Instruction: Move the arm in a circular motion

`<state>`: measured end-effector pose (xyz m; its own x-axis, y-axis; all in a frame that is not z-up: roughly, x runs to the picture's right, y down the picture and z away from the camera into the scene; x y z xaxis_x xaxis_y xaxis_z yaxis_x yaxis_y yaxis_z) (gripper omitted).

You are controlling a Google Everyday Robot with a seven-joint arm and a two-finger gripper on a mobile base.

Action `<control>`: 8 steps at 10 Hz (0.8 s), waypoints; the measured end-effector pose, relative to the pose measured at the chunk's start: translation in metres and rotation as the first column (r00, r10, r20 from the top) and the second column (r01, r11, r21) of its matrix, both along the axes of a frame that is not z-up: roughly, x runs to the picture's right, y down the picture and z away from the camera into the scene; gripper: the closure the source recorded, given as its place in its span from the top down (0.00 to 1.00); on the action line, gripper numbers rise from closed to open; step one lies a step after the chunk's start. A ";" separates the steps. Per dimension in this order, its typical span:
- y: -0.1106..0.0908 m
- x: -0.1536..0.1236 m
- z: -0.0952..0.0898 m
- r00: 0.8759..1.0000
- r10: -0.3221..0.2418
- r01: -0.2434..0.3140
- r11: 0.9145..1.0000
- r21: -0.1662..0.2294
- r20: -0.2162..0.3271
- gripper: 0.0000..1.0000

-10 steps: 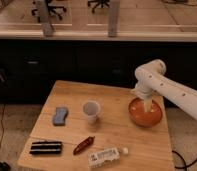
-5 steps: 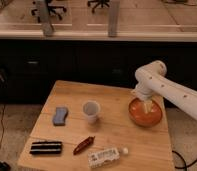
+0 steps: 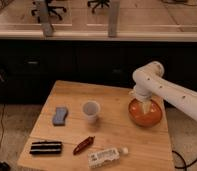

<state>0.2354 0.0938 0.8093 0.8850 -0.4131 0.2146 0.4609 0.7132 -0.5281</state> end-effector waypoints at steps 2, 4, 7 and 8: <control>-0.002 -0.008 0.001 1.000 -0.018 0.018 1.000 -0.001 0.007 0.80; -0.003 -0.012 0.002 1.000 -0.029 0.030 1.000 -0.006 0.008 0.80; -0.006 -0.013 0.003 0.999 -0.034 0.034 0.999 -0.005 0.014 0.80; -0.007 -0.014 0.004 0.999 -0.040 0.040 0.999 -0.006 0.015 0.80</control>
